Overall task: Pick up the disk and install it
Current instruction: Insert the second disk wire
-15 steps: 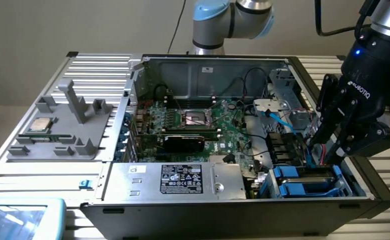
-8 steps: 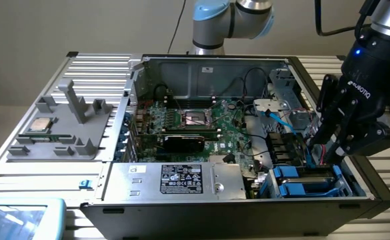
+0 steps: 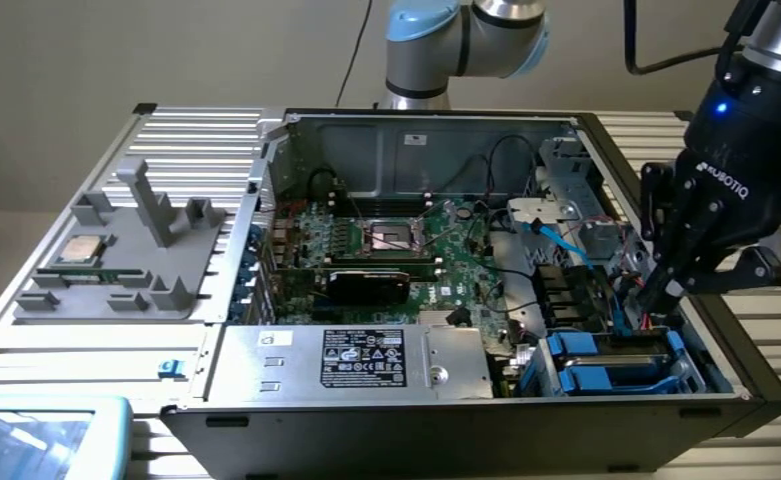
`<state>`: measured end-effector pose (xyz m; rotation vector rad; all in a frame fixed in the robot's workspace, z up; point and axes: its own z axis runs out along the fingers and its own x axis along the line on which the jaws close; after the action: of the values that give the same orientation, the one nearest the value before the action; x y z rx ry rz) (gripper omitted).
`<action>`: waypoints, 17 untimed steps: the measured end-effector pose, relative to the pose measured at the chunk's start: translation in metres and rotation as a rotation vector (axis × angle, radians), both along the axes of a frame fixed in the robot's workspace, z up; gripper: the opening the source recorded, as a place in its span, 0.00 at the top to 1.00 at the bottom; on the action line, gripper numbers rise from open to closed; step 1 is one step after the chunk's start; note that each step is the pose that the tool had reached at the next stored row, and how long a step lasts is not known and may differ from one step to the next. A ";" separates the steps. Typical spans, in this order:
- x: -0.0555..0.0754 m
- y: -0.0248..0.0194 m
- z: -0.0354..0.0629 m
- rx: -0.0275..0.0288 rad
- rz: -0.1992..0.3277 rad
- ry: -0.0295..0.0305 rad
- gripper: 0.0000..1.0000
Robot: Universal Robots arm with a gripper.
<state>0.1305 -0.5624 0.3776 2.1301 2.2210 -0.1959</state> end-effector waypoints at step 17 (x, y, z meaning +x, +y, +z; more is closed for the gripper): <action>0.000 0.0000 -0.0009 0.0000 0.216 0.0019 0.89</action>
<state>0.1305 -0.5624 0.3766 1.8715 2.4285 -0.1864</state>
